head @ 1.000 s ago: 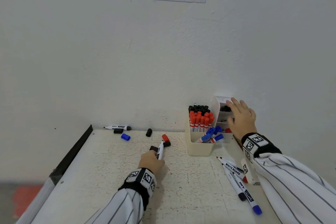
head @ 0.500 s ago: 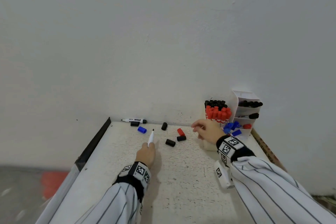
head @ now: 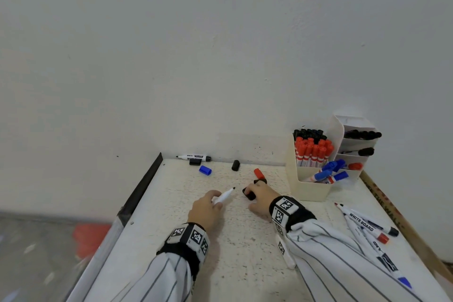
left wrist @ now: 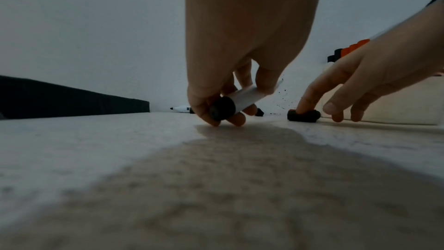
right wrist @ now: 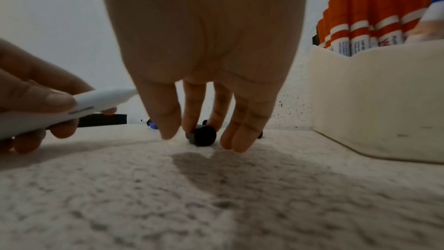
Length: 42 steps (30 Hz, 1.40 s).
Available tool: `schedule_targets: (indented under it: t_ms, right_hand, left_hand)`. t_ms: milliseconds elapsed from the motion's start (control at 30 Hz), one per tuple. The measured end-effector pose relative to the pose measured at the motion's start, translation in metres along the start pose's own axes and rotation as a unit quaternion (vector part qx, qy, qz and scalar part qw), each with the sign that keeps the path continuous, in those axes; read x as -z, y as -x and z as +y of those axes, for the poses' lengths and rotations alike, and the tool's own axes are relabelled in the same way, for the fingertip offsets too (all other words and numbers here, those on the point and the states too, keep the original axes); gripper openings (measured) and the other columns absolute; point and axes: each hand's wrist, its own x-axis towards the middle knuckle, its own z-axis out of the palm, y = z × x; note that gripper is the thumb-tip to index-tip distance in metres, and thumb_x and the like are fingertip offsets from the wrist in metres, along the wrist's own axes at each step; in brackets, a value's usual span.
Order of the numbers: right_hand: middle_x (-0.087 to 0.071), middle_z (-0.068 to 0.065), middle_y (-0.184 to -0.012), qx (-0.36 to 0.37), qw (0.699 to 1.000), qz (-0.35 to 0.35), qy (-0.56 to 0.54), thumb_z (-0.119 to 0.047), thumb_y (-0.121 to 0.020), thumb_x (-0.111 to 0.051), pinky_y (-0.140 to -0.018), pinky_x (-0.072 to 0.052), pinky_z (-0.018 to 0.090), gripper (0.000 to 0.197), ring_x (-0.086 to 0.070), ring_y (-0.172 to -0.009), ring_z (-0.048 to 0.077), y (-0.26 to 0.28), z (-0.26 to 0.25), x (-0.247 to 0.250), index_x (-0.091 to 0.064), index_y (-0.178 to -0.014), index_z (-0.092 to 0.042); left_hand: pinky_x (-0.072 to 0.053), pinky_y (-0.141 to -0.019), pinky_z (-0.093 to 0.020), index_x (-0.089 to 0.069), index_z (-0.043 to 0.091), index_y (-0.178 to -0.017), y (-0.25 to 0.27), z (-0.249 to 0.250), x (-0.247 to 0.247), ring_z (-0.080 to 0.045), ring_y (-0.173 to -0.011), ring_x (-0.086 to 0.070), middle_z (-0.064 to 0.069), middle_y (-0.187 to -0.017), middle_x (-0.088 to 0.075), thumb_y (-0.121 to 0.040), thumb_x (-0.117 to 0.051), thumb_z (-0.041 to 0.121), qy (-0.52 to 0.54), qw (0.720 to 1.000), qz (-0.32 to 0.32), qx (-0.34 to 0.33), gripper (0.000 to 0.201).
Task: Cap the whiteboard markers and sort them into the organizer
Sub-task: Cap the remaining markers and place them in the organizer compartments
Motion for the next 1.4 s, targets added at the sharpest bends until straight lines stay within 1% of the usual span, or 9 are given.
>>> schedule_targets:
  t_ms: [133, 233, 400, 567, 700, 933, 1000, 1133, 1400]
  right_hand:
    - [-0.045, 0.003, -0.1, 0.007, 0.999, 0.033, 0.003, -0.019, -0.085, -0.06, -0.073, -0.034, 0.024, 0.021, -0.043, -0.088, 0.017, 0.004, 0.006, -0.002, -0.045, -0.1, -0.017]
    - [-0.045, 0.003, -0.098, -0.01, 0.998, 0.05, -0.022, -0.01, -0.085, -0.057, -0.063, -0.035, 0.022, 0.024, -0.044, -0.085, 0.017, 0.004, 0.009, -0.004, -0.038, -0.098, -0.018]
    - [-0.037, -0.002, -0.106, 0.057, 0.978, 0.159, -0.126, 0.002, -0.082, -0.054, -0.073, -0.035, 0.016, 0.027, -0.044, -0.084, 0.009, 0.007, 0.011, -0.004, -0.048, -0.093, -0.021]
    - [-0.052, -0.003, -0.099, 0.121, 0.965, 0.135, -0.189, 0.003, -0.081, -0.059, -0.073, -0.034, 0.005, 0.028, -0.048, -0.084, 0.002, 0.008, 0.009, -0.006, -0.061, -0.097, -0.019]
    - [-0.06, 0.001, -0.1, 0.127, 0.96, 0.106, -0.226, 0.004, -0.083, -0.055, -0.075, -0.039, 0.007, 0.027, -0.054, -0.085, 0.007, 0.009, 0.004, -0.012, -0.059, -0.096, -0.019]
    - [-0.049, -0.001, -0.096, 0.109, 0.931, 0.259, -0.233, 0.013, -0.078, -0.051, -0.084, -0.041, 0.011, 0.031, -0.05, -0.09, 0.013, 0.003, 0.007, -0.01, -0.05, -0.088, -0.017]
    - [-0.052, 0.0, -0.097, 0.123, 0.934, 0.232, -0.244, 0.014, -0.078, -0.051, -0.089, -0.045, 0.02, 0.036, -0.054, -0.093, 0.015, 0.003, 0.01, -0.01, -0.051, -0.084, -0.022]
    - [-0.058, -0.002, -0.097, 0.153, 0.937, 0.172, -0.264, 0.016, -0.08, -0.05, -0.087, -0.044, 0.009, 0.046, -0.057, -0.096, 0.012, 0.006, 0.011, -0.009, -0.052, -0.078, -0.03]
    - [-0.059, 0.001, -0.102, 0.132, 0.932, 0.159, -0.297, 0.013, -0.083, -0.05, -0.095, -0.041, 0.022, 0.041, -0.058, -0.1, 0.015, 0.005, 0.011, -0.009, -0.05, -0.079, -0.028]
  left_hand:
    - [-0.047, -0.09, -0.035, -0.054, 0.022, -0.12, 0.001, 0.0, -0.006, -0.021, -0.103, -0.056, -0.005, -0.114, -0.061, -0.093, -0.048, 0.022, -0.01, 1.0, -0.003, -0.024, 0.028]
    - [-0.047, -0.091, -0.037, -0.056, 0.022, -0.119, 0.002, 0.0, -0.007, -0.021, -0.103, -0.056, -0.004, -0.114, -0.061, -0.092, -0.05, 0.022, -0.007, 1.0, 0.001, -0.025, 0.028]
    - [-0.046, -0.091, -0.036, -0.056, 0.025, -0.118, 0.003, 0.0, -0.007, -0.019, -0.104, -0.056, -0.001, -0.114, -0.061, -0.092, -0.049, 0.024, -0.014, 0.999, 0.006, -0.032, 0.027]
    - [-0.045, -0.091, -0.042, -0.06, 0.029, -0.11, 0.006, 0.004, -0.01, -0.017, -0.097, -0.058, 0.005, -0.1, -0.063, -0.085, -0.05, 0.033, 0.033, 0.996, -0.012, -0.077, 0.028]
    - [-0.042, -0.094, -0.042, -0.056, 0.032, -0.118, 0.006, 0.008, -0.014, -0.016, -0.103, -0.056, 0.006, -0.112, -0.062, -0.091, -0.047, 0.03, 0.017, 0.995, -0.006, -0.097, 0.029]
    - [-0.042, -0.095, -0.042, -0.052, 0.029, -0.123, -0.001, 0.001, -0.012, -0.017, -0.105, -0.054, 0.003, -0.116, -0.059, -0.096, -0.044, 0.024, -0.005, 0.999, 0.028, -0.037, 0.029]
    - [-0.042, -0.095, -0.043, -0.052, 0.031, -0.122, -0.002, -0.002, -0.012, -0.018, -0.106, -0.054, 0.004, -0.115, -0.058, -0.095, -0.044, 0.025, -0.017, 0.999, 0.014, -0.045, 0.029]
    - [-0.042, -0.093, -0.047, -0.057, 0.033, -0.117, -0.004, -0.005, -0.013, -0.019, -0.105, -0.055, 0.006, -0.112, -0.061, -0.092, -0.045, 0.025, -0.024, 0.997, 0.005, -0.069, 0.028]
    - [-0.044, -0.094, -0.041, -0.056, 0.025, -0.123, -0.005, -0.005, -0.011, -0.02, -0.108, -0.054, -0.001, -0.119, -0.06, -0.094, -0.045, 0.02, 0.013, 0.998, 0.024, -0.065, 0.031]
